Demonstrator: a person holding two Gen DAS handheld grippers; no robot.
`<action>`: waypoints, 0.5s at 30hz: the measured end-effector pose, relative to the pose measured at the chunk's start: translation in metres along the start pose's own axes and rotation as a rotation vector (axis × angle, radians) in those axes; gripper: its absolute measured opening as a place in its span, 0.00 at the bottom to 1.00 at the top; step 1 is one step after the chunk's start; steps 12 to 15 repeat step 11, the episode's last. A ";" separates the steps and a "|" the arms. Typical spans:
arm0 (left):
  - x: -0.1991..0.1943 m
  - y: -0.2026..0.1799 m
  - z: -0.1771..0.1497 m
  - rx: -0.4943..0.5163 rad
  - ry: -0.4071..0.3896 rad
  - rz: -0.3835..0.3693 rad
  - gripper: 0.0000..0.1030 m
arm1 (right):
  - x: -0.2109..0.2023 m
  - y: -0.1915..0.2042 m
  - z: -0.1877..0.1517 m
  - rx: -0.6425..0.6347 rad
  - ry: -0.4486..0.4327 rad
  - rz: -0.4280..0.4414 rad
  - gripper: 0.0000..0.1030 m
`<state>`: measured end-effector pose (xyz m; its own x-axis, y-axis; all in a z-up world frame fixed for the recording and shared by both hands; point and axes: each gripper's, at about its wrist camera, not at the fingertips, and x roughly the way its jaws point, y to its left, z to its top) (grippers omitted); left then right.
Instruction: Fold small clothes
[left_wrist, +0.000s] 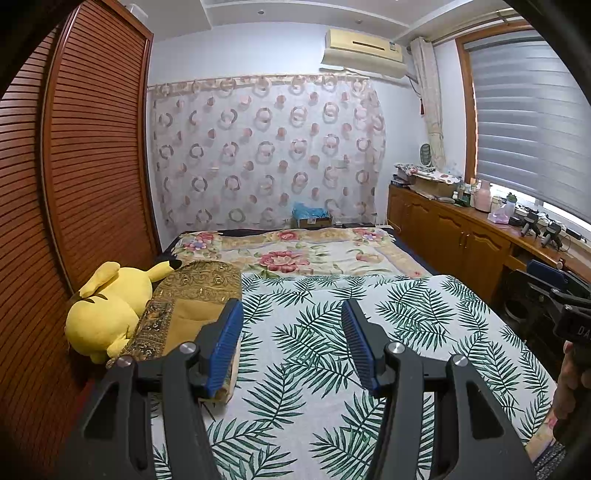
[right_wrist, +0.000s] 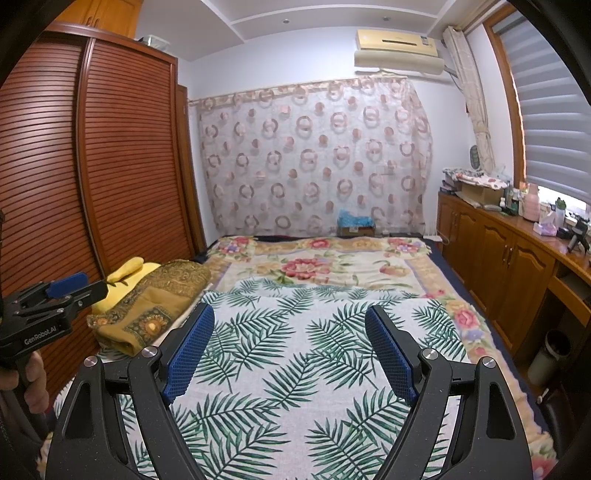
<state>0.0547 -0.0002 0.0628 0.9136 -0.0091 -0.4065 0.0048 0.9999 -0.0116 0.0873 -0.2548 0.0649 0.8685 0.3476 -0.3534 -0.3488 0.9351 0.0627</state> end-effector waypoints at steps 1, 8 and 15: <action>0.000 -0.001 0.000 0.001 0.000 -0.001 0.53 | 0.000 0.000 0.000 -0.001 -0.001 0.002 0.83; 0.000 0.001 0.000 0.001 0.000 0.001 0.53 | 0.000 -0.001 0.000 -0.001 -0.001 0.002 0.83; 0.000 0.002 0.000 0.001 0.000 0.001 0.53 | 0.000 -0.001 0.000 0.000 -0.001 0.002 0.83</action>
